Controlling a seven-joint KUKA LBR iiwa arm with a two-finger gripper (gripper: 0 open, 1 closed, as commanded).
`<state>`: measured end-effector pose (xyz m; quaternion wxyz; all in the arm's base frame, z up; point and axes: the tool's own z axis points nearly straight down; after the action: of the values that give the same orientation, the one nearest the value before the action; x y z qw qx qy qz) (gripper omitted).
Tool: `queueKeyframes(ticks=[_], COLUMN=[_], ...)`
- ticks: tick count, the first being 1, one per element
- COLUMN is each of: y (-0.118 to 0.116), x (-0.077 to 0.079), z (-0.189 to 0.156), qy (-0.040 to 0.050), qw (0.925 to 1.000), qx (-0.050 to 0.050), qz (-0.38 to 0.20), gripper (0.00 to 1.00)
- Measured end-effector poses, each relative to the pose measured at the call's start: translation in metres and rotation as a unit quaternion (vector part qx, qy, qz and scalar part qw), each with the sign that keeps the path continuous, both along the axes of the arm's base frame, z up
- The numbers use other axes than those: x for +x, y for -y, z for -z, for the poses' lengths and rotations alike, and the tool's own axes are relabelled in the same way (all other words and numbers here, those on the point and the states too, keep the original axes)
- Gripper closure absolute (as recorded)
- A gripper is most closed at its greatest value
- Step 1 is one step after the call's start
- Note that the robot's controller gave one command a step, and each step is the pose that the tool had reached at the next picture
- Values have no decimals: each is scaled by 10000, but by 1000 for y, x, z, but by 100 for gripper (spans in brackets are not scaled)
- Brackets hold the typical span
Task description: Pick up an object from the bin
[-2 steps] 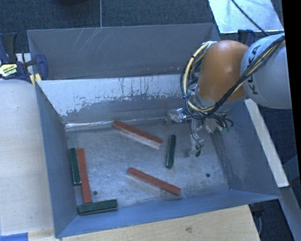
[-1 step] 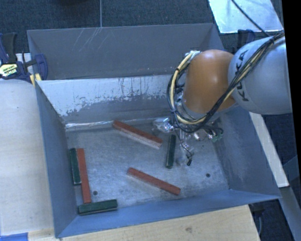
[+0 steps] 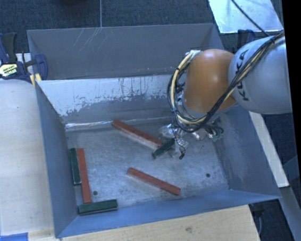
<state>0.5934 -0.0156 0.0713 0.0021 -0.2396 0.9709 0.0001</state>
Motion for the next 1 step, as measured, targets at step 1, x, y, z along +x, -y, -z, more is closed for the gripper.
queueKeyframes(ticks=[1], y=[-10], x=[16], z=[-122], qy=[47], qw=[9999], qx=[-4], qz=[101], gripper=[100])
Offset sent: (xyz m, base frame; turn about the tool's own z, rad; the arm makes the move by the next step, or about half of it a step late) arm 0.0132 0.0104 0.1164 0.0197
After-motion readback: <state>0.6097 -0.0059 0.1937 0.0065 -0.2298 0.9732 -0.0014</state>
